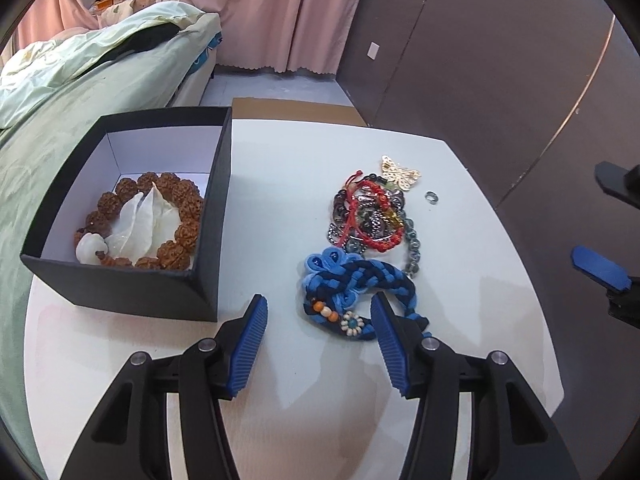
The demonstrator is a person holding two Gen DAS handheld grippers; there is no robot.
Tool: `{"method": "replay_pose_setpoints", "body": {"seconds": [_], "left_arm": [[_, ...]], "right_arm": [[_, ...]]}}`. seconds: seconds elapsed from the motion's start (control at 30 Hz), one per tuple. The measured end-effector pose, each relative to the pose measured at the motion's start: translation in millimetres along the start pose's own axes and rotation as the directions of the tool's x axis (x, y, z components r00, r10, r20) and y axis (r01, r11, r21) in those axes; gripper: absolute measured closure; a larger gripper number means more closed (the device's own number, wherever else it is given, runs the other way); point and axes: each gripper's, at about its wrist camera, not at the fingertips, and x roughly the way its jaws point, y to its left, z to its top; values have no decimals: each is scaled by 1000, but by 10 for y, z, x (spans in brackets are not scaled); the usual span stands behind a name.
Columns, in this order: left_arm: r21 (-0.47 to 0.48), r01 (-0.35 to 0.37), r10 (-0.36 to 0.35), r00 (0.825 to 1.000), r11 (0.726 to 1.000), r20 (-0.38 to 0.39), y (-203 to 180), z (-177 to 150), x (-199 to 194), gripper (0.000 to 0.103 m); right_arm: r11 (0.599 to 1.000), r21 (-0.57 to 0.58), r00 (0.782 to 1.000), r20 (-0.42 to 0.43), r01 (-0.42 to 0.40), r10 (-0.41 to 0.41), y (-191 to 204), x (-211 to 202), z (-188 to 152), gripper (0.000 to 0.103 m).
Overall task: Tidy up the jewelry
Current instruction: 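Grasp the blue braided bracelet with the left gripper, then carry blue bracelet to box with left gripper while right gripper grasps red bracelet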
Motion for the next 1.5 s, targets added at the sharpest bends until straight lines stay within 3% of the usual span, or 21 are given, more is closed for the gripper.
{"method": "replay_pose_setpoints", "body": {"seconds": [0.2,0.3,0.37,0.63,1.2,1.33,1.5], "left_arm": [[9,-30,30,1000,1000,9,-21,-16,43,53],[9,-34,34,999,999,-2,-11,-7,61,83],[12,-18,18,1000,1000,-17,-31,10,56,93],[48,35,-36,999,998,31,-124,78,-205,94],[-16,125,-123,986,992,117,134,313,-701,94],[-35,140,-134,981,989,141,242,372,-823,94],[-52,156,-146,976,986,160,343,445,-905,94]], "right_arm": [[1000,-9,1000,-8,0,0,41,17,-23,28],[1000,-13,1000,-10,6,-6,66,33,-33,28],[1000,-19,1000,-5,10,-10,85,31,-38,28],[998,-51,1000,-7,24,-24,133,78,-60,28],[999,-48,999,-53,-2,-1,226,418,-124,28],[999,-25,997,-62,-37,35,209,544,-104,46],[1000,-4,994,-100,-30,30,189,768,-108,57]]}}
